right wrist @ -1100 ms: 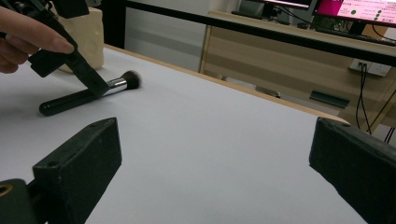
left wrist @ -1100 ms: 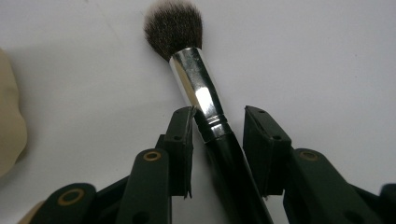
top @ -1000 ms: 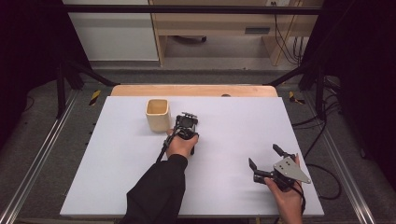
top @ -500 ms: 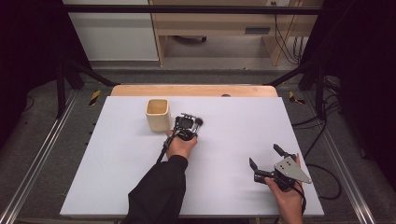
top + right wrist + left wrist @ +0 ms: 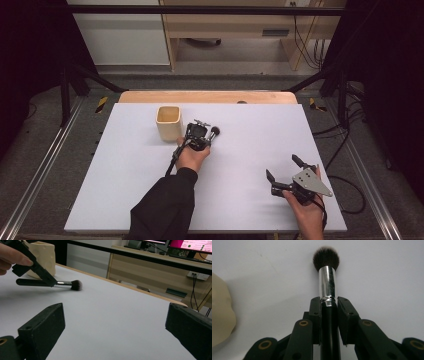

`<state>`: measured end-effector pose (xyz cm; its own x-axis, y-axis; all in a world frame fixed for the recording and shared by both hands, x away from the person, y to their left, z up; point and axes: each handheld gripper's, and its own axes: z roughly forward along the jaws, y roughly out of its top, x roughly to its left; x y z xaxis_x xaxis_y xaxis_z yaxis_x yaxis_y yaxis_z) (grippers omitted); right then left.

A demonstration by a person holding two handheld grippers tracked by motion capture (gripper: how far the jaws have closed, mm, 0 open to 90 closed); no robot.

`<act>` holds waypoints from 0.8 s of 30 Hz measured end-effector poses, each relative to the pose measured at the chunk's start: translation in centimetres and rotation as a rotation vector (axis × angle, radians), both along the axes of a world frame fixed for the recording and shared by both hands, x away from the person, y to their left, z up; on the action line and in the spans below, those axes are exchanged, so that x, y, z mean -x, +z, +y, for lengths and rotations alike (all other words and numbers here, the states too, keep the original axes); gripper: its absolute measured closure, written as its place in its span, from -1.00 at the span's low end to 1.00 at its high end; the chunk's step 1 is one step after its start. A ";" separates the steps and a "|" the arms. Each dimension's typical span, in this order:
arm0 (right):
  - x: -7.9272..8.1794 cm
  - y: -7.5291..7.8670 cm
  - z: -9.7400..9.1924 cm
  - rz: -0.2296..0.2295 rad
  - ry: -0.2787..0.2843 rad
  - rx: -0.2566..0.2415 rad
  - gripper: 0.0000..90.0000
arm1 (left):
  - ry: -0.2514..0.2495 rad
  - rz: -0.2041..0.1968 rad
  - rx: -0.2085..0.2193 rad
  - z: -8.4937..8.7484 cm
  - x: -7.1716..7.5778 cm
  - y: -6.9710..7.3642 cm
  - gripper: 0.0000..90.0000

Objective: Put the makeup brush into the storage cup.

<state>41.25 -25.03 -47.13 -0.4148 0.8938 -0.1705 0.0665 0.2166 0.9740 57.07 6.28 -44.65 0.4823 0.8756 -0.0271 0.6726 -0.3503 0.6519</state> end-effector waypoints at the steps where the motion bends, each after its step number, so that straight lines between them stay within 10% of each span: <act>1: 0.0 0.0 0.0 0.001 0.000 -0.001 -0.94 | 0.000 0.000 0.000 0.0 0.0 0.0 0.65; 24: 0.0 -0.1 0.0 0.006 0.003 0.000 -0.94 | -0.041 0.016 -0.011 0.6 0.4 -0.2 0.65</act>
